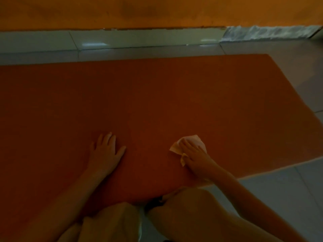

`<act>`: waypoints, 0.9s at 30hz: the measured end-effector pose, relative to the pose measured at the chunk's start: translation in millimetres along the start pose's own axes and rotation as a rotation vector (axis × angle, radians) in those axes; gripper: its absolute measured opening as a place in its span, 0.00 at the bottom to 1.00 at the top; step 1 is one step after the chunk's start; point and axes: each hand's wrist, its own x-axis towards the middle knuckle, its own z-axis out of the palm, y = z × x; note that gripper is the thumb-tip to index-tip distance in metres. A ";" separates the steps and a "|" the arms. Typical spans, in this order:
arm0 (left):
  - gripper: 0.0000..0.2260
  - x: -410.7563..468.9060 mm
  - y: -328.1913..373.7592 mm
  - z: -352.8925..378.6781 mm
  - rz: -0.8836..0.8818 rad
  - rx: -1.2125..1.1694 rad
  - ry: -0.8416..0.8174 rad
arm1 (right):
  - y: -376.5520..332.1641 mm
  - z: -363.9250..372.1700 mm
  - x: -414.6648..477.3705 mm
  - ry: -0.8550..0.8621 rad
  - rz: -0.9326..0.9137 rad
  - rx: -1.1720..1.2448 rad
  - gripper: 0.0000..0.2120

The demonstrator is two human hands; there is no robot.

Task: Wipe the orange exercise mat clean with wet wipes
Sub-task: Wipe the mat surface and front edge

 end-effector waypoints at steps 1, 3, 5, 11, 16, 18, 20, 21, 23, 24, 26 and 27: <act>0.30 0.3 0.0 -0.3 0.014 0.007 0.012 | -5.9 -0.3 -2.0 0.012 -0.002 0.012 0.26; 0.29 -0.6 -3.4 0.2 0.038 0.011 0.029 | -11.4 3.9 -12.9 -0.025 -0.112 -0.008 0.26; 0.29 -3.0 -3.3 4.1 0.044 0.010 0.050 | -4.4 8.3 -34.8 -0.042 -0.271 -0.043 0.33; 0.26 -0.1 -1.8 4.0 0.078 0.034 0.067 | 35.6 -9.0 -22.0 -0.032 -0.123 -0.038 0.32; 0.24 8.1 -2.4 -4.3 0.208 0.096 0.035 | 4.0 -8.3 16.2 0.015 -0.089 0.000 0.26; 0.23 12.6 -1.0 -9.8 0.219 0.098 0.069 | 2.5 -7.1 4.1 0.002 -0.222 -0.044 0.27; 0.22 17.2 5.8 -12.9 0.224 0.080 0.123 | 12.4 -7.8 -8.6 -0.016 -0.314 -0.064 0.26; 0.23 19.6 11.5 -14.0 0.226 0.082 0.126 | 19.0 -11.4 -11.8 -0.041 -0.315 -0.051 0.25; 0.26 23.9 20.1 -11.0 0.238 0.119 0.080 | 31.0 -18.6 -6.5 -0.026 -0.251 0.005 0.25; 0.26 26.2 23.2 -9.1 0.245 0.138 0.050 | 36.0 -24.6 1.8 -0.013 -0.176 0.036 0.25; 0.24 28.9 26.5 -9.5 0.248 0.174 0.003 | 43.6 -31.6 27.3 0.003 -0.017 0.012 0.24; 0.24 30.3 27.3 -9.5 0.244 0.184 -0.016 | 44.3 -32.7 41.3 0.026 0.063 0.019 0.25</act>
